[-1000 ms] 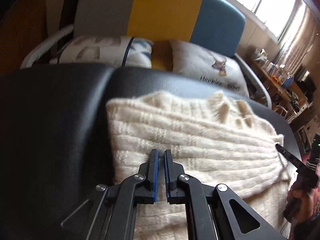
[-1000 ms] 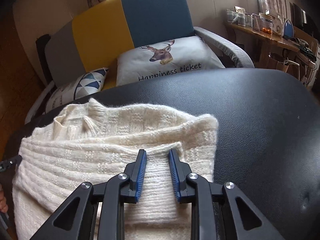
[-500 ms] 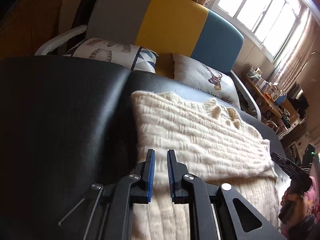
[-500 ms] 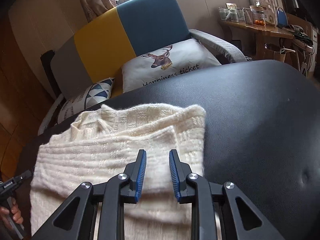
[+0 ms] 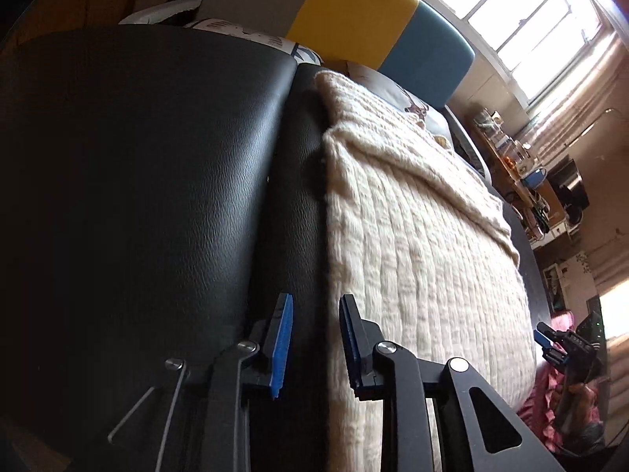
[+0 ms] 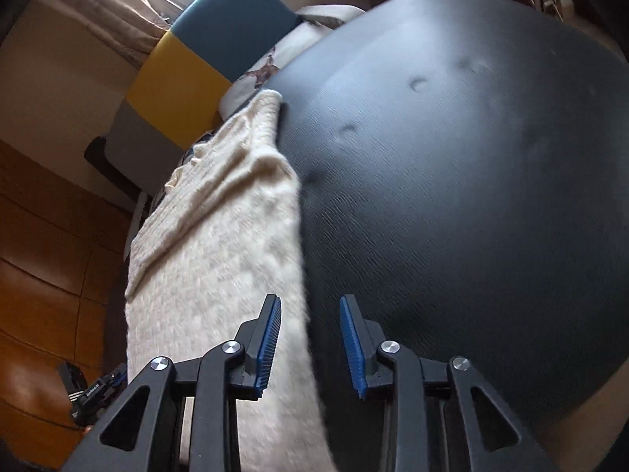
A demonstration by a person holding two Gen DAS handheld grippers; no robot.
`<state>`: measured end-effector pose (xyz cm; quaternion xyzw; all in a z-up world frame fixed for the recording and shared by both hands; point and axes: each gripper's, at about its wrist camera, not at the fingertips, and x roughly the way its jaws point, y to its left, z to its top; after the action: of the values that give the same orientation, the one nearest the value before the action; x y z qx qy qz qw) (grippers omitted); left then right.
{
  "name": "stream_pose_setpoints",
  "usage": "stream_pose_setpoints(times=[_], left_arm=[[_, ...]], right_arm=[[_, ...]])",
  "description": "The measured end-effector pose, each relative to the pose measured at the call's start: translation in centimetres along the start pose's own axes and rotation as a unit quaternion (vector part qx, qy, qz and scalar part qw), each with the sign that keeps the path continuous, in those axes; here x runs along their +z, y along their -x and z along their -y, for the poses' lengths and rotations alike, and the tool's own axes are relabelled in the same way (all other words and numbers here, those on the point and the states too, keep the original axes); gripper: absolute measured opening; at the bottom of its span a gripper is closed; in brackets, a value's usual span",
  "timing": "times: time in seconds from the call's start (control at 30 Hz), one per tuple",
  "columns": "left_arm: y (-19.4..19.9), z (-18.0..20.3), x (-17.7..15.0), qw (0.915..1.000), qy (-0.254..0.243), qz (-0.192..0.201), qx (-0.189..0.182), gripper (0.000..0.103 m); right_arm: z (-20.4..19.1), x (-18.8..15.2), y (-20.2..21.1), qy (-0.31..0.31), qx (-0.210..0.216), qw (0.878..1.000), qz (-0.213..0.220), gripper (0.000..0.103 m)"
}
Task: Fold clothes
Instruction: 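Grasp the folded sweater edge with both grippers and fold it over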
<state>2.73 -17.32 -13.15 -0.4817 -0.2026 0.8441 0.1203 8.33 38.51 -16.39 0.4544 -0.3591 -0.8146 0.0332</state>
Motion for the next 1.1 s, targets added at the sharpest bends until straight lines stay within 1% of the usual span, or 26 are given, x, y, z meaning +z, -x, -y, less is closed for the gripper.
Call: stream_pose_setpoints(times=[0.07, 0.1, 0.17, 0.27, 0.3, 0.47, 0.5, 0.6, 0.63, 0.7, 0.73, 0.8, 0.93, 1.03, 1.1], left_arm=[[0.3, 0.2, -1.1, 0.9999, -0.007, -0.010, -0.010, 0.026], [0.5, 0.4, -1.6, 0.9997, -0.011, -0.015, -0.015, 0.029], [0.7, 0.6, -2.0, 0.9992, -0.014, -0.023, -0.030, 0.035], [1.0, 1.0, -2.6, 0.9979, -0.026, -0.034, -0.050, 0.044], [1.2, 1.0, -2.9, 0.9974, -0.029, -0.035, -0.056, 0.047], [1.9, 0.8, -3.8, 0.9964, -0.037, -0.040, -0.066, 0.049], [2.0, 0.9, -3.9, 0.9962, -0.040, -0.039, -0.066, 0.051], [2.3, 1.5, -4.5, 0.9947, -0.064, -0.040, -0.069, 0.056], [2.4, 1.8, -4.7, 0.9939, -0.074, -0.042, -0.070, 0.056], [2.5, 2.2, -5.2, 0.9911, -0.090, -0.051, -0.084, 0.056], [2.5, 2.3, -5.4, 0.9909, -0.090, -0.052, -0.085, 0.055], [2.4, 2.4, -5.7, 0.9905, -0.091, -0.054, -0.088, 0.055], [2.6, 1.8, -6.1, 0.9875, -0.060, -0.079, -0.122, 0.054], [2.6, 1.6, -6.1, 0.9878, -0.045, -0.084, -0.123, 0.054], [2.4, 1.9, -5.8, 0.9885, -0.037, -0.084, -0.120, 0.054]], right_arm=[[1.3, -1.6, 0.9, -0.013, 0.033, 0.999, -0.020, 0.034], [1.7, -2.2, 1.2, -0.018, 0.052, 0.998, -0.030, 0.034], [1.9, -3.2, 1.0, -0.022, 0.094, 0.994, -0.061, 0.034], [1.4, -4.2, 0.0, -0.017, 0.139, 0.985, -0.098, 0.034], [1.3, -4.3, -0.3, -0.018, 0.149, 0.983, -0.103, 0.034], [1.2, -4.4, -1.4, -0.032, 0.188, 0.976, -0.109, 0.034], [1.2, -4.4, -1.6, -0.034, 0.195, 0.974, -0.110, 0.034], [0.2, -4.5, -2.0, -0.017, 0.194, 0.974, -0.116, 0.034], [-0.2, -4.7, -2.1, -0.010, 0.194, 0.973, -0.124, 0.034], [-1.0, -5.1, -2.5, 0.005, 0.196, 0.970, -0.144, 0.034], [-1.4, -5.3, -2.8, 0.012, 0.197, 0.968, -0.154, 0.034], [-1.9, -5.4, -3.1, 0.013, 0.196, 0.968, -0.158, 0.034], [-2.3, -5.5, -3.7, -0.012, 0.200, 0.967, -0.160, 0.034], [-2.3, -5.4, -4.5, -0.037, 0.210, 0.964, -0.159, 0.034], [-2.7, -5.7, -4.4, -0.022, 0.210, 0.967, -0.146, 0.034]])
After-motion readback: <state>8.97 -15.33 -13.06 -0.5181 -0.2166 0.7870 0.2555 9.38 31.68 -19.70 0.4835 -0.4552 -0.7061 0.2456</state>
